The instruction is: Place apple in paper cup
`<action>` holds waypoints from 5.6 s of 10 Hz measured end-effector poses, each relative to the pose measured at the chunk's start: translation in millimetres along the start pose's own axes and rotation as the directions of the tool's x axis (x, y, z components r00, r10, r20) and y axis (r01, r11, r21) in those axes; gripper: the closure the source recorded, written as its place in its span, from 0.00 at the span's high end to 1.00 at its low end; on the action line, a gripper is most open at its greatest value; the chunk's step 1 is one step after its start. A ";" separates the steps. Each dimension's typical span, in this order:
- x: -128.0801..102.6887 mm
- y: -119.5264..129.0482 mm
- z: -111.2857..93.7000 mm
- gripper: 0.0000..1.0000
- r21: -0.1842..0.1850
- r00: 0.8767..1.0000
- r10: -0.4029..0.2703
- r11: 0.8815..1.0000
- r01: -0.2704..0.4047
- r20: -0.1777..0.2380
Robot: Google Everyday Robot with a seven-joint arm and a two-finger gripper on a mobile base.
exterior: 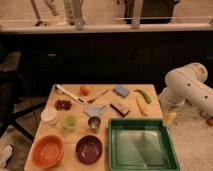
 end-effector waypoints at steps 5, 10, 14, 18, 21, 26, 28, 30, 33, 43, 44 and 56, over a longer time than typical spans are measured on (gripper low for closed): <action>0.0 0.0 0.0 0.80 0.000 1.000 0.000 1.000 0.000 0.000; 0.0 0.0 0.0 0.80 0.000 1.000 0.000 1.000 0.000 0.000; 0.0 0.0 0.0 0.80 0.000 1.000 0.000 1.000 0.000 0.000; 0.0 0.0 0.0 0.80 0.000 1.000 0.000 1.000 0.000 0.000; 0.0 0.0 0.0 0.80 0.000 1.000 0.000 1.000 0.000 0.000; -14.9 2.8 -6.0 0.80 0.006 0.972 -0.226 0.974 0.226 0.057; -23.7 4.7 -8.3 0.80 -0.020 0.889 -0.450 0.891 0.453 0.082; -33.5 5.2 -9.1 0.80 -0.054 0.765 -0.636 0.764 0.643 0.100; -39.4 8.2 -10.1 0.80 -0.104 0.576 -0.810 0.567 0.817 0.109; -86.0 -14.2 10.5 0.80 -0.050 0.325 -0.938 0.322 0.946 0.118; -96.8 -19.2 15.6 0.80 -0.040 0.271 -0.955 0.268 0.962 0.122; -187.7 -51.9 33.8 0.80 0.098 -0.020 -0.992 -0.008 0.995 0.128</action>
